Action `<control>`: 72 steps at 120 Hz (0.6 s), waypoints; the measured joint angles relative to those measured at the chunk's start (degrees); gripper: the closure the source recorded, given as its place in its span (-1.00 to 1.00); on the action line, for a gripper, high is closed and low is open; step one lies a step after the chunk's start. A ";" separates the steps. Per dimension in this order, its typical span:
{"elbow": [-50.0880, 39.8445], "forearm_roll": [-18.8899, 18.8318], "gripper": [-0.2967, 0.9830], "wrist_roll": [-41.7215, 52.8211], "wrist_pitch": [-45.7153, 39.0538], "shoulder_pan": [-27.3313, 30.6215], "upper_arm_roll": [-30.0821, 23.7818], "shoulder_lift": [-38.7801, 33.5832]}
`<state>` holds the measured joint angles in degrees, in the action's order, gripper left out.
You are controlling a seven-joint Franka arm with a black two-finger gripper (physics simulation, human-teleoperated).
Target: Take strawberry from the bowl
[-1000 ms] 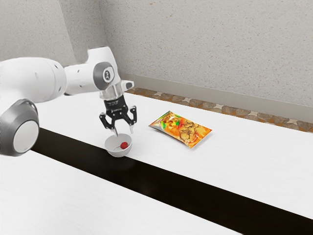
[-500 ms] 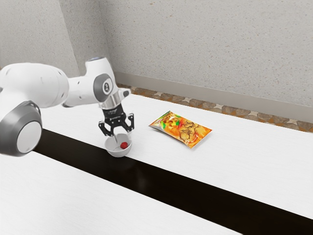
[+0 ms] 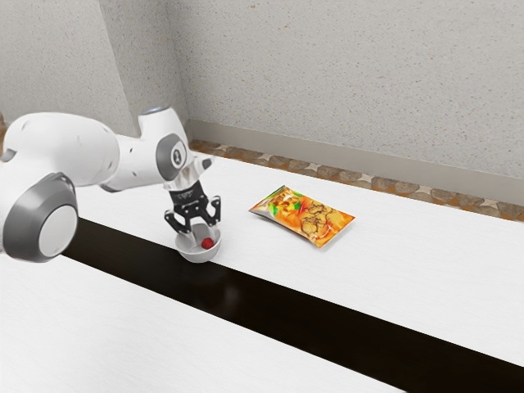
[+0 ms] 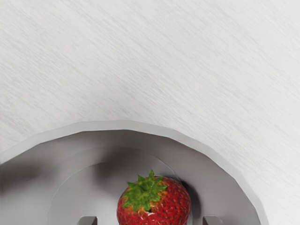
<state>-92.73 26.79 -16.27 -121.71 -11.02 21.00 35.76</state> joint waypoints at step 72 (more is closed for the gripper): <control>1.10 2.58 0.20 3.64 -0.32 0.24 -0.08 1.91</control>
<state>-91.63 29.37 -12.63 -122.03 -10.78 20.92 37.67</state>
